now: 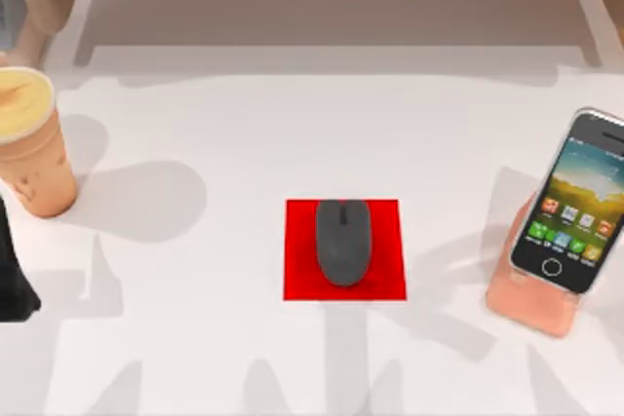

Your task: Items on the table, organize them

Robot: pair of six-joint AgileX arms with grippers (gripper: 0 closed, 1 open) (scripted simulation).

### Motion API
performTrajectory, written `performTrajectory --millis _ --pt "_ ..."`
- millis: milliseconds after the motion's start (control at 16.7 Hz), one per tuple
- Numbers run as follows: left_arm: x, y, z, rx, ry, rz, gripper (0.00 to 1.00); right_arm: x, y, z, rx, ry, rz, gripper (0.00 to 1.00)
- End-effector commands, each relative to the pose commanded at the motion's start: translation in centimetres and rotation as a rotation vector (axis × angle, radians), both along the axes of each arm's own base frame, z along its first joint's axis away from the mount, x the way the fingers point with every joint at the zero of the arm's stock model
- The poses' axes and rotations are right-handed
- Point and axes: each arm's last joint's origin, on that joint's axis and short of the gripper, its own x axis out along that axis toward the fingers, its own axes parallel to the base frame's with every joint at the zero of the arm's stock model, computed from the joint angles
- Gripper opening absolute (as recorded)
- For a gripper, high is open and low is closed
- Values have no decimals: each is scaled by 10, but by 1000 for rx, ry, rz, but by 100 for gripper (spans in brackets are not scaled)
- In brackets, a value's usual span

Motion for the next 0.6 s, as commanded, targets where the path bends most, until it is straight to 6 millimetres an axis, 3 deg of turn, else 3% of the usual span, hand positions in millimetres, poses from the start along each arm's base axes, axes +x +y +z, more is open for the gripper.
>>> performTrajectory --millis 300,600 --pt "0 0 0 0 0 0 100 -7 -25 -15 -208 -264 -80 100" --pt "0 0 0 0 0 0 100 -8 -28 -18 -245 -299 -100 100"
